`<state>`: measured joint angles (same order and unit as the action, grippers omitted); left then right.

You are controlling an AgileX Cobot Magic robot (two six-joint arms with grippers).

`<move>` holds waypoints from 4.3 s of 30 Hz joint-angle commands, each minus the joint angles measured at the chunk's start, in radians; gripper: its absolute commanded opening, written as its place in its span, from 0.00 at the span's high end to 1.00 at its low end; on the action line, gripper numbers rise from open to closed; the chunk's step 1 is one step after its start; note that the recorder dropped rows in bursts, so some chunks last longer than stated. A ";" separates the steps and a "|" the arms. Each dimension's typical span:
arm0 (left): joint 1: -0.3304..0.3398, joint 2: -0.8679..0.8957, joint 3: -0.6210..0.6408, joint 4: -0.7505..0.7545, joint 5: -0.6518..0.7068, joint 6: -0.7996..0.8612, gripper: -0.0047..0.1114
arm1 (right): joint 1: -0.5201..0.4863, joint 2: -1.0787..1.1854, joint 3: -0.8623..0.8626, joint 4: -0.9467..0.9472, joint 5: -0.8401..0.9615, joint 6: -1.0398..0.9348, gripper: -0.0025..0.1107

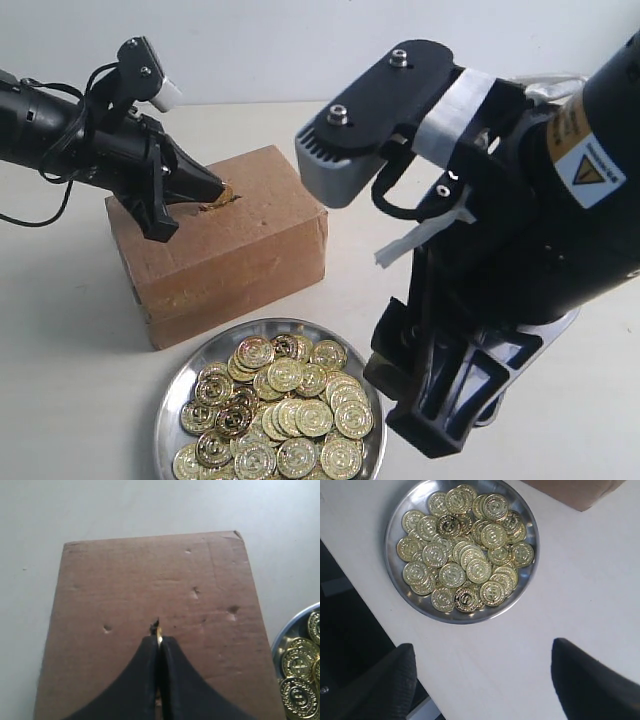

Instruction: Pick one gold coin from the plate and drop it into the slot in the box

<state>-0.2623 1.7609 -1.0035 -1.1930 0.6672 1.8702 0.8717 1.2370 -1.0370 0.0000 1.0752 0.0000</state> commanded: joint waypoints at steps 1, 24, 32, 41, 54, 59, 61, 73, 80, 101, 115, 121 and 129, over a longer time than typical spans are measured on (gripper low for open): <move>-0.007 -0.014 0.000 0.004 0.021 -0.015 0.96 | 0.001 -0.007 0.005 0.000 -0.012 0.000 0.35; -0.007 -0.023 0.000 0.036 -0.010 -0.059 0.96 | 0.001 -0.007 0.005 0.000 -0.009 0.000 0.35; -0.007 -0.017 0.000 0.036 -0.001 -0.068 0.96 | 0.001 -0.007 0.005 0.000 -0.009 0.000 0.35; -0.007 0.024 0.000 0.031 0.000 -0.068 0.96 | 0.001 -0.007 0.005 0.000 -0.009 0.000 0.35; -0.007 -0.008 0.000 0.031 0.004 -0.068 0.96 | 0.001 -0.007 0.005 0.000 -0.009 0.000 0.35; -0.007 -0.008 0.000 0.031 0.008 -0.068 0.96 | 0.001 -0.007 0.005 0.000 -0.009 0.000 0.35; -0.007 -0.006 0.000 0.031 0.008 -0.068 0.92 | 0.001 -0.007 0.005 0.006 -0.009 0.000 0.35; -0.007 -0.037 0.000 0.004 -0.009 -0.072 0.45 | 0.001 -0.007 0.005 0.000 -0.045 -0.008 0.35; -0.007 -0.373 0.000 0.002 -0.021 -0.072 0.96 | 0.001 -0.007 0.005 -0.107 -0.744 -0.139 0.35; -0.007 -0.751 0.017 0.039 -0.043 -0.070 0.96 | 0.001 -0.017 0.005 -0.105 -0.904 -0.130 0.35; 0.229 -1.248 0.256 0.039 -0.041 -0.070 0.96 | -0.252 -0.268 0.005 -0.105 -0.906 -0.130 0.35; 0.300 -1.524 0.450 0.039 -0.044 -0.070 0.96 | -0.581 -0.562 0.005 -0.105 -0.906 -0.130 0.35; 0.370 -1.646 0.632 0.039 -0.010 -0.070 0.96 | -0.762 -0.925 0.003 -0.105 -0.918 -0.130 0.35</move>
<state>0.0954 0.1358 -0.4189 -1.1496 0.6510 1.8051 0.1336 0.3970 -1.0370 -0.0986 0.1630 -0.1267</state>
